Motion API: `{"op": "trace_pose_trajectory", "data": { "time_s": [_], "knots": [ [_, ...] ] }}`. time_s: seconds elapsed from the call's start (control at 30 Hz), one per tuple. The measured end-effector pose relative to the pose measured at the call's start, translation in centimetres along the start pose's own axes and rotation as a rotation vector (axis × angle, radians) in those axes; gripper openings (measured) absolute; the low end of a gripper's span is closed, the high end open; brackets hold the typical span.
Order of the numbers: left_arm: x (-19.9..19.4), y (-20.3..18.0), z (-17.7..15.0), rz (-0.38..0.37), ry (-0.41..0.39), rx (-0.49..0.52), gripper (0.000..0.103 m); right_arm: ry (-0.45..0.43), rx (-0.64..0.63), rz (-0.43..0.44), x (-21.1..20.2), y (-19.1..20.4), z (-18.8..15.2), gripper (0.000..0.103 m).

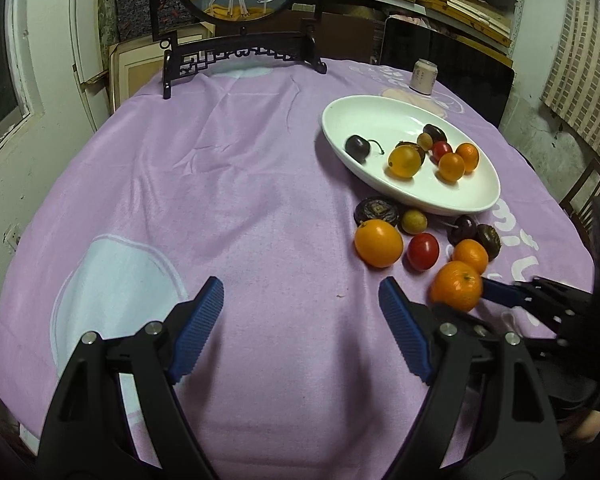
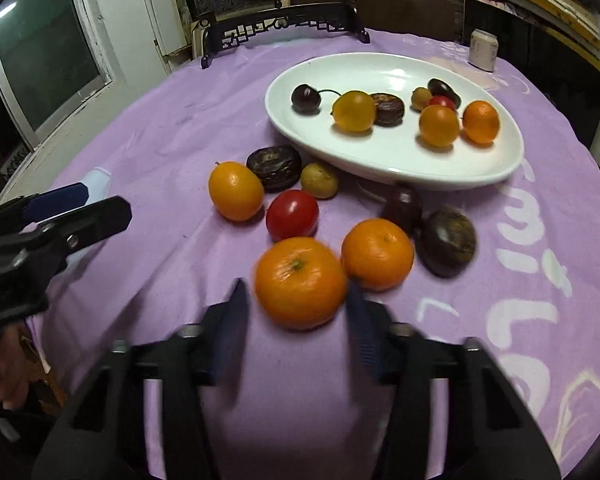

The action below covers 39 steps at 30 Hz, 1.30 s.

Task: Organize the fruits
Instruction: 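Grasp an orange with the right gripper while the left gripper grasps a yellow-orange fruit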

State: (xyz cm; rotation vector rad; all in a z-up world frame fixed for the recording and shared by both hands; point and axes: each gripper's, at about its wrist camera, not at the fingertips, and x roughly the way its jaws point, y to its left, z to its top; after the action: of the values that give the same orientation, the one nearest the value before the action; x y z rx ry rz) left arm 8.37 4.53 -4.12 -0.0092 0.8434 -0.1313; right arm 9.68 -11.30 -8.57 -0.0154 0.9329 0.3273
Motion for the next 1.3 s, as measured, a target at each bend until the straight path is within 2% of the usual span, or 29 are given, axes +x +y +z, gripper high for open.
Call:
{"op": "trace_pose_trajectory", "data": {
  "time_s": [0.17,0.3,0.63,0.67,0.7,0.73,0.77,0.8,1.3],
  "knots": [
    [0.9,-0.9,0.4,0.004,0.007,0.026,0.082,0.021,0.012,0.028,-0.9,-0.3,-0.7,0.045],
    [2.2,-2.3,0.8,0.002,0.026,0.062,0.082,0.009,0.025,0.008,-3.0,-1.6,-2.3,0.045],
    [6.9,-5.6,2.3,0.052,0.081,0.104,0.080,-0.005,0.117,0.019,-4.3,-5.3,-4.2,0.045],
    [7.2,-5.7,2.4,0.055,0.085,0.105,0.074,-0.005,0.120,0.022,-4.3,-5.5,-4.1,0.045],
    [7.7,-5.9,2.5,0.050,0.100,0.106,0.064,-0.006,0.124,0.026,-4.4,-5.7,-4.1,0.045],
    [8.1,-6.0,2.5,0.036,0.115,0.103,0.059,-0.008,0.126,0.028,-4.4,-5.7,-4.1,0.045],
    [8.5,-6.0,2.6,-0.001,0.129,0.083,0.046,-0.009,0.127,0.030,-4.4,-5.8,-4.1,0.045],
    [8.5,-6.0,2.7,-0.006,0.120,0.079,0.041,-0.012,0.129,0.031,-4.5,-5.9,-4.1,0.045],
    [5.3,-6.5,2.4,-0.038,0.067,0.087,0.041,-0.034,0.110,0.026,-5.5,-4.7,-3.5,0.045]
  ]
}}
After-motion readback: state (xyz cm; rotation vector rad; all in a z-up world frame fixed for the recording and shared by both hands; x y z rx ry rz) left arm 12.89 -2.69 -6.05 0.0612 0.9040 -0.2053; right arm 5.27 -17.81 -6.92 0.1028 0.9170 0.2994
